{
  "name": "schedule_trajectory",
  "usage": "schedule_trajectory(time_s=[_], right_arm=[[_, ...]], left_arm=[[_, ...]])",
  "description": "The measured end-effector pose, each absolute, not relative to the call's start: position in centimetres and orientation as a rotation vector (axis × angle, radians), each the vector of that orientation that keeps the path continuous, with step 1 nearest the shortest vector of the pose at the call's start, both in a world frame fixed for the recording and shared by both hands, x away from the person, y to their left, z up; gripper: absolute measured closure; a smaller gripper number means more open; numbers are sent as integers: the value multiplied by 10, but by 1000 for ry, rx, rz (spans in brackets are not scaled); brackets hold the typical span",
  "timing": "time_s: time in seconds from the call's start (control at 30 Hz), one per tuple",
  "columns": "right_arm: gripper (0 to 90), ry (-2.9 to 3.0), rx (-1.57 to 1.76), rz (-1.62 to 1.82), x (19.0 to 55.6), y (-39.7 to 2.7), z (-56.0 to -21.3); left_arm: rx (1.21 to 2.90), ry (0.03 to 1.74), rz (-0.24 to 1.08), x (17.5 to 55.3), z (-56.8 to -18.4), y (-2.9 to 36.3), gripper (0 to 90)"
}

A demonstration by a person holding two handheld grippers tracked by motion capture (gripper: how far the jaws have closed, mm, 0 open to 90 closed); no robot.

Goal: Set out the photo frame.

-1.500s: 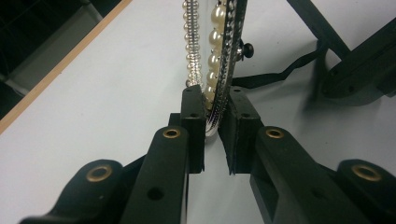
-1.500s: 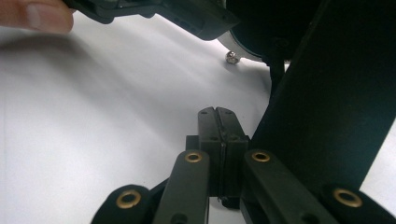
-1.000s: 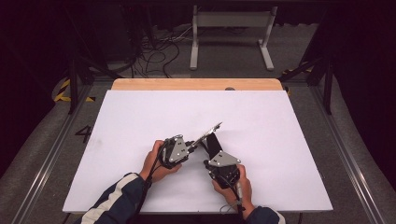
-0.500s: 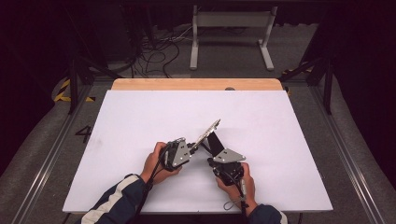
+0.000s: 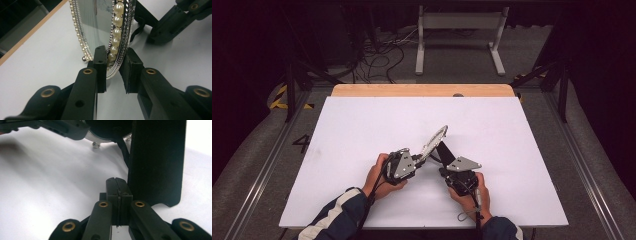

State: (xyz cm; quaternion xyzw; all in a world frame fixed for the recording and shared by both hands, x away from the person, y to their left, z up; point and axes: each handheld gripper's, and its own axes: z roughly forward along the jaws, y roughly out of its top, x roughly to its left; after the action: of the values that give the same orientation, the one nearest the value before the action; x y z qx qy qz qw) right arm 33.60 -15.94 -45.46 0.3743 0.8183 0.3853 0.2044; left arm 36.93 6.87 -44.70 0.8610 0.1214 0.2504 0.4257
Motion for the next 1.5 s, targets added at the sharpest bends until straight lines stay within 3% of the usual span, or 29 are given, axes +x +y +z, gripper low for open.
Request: schedule_trajectory(time_s=[0.3, 0.67, 1.5], right_arm=[[887, 2291, 1031, 1088, 337, -161, -455], [900, 2291, 1046, 1080, 339, -163, -456], [900, 2337, 1041, 1094, 348, -178, -455]], left_arm=[[2105, 308, 551, 375, -446, 70, 724], [2138, 271, 628, 369, -443, 66, 756], [2120, 293, 604, 361, -444, 64, 751]])
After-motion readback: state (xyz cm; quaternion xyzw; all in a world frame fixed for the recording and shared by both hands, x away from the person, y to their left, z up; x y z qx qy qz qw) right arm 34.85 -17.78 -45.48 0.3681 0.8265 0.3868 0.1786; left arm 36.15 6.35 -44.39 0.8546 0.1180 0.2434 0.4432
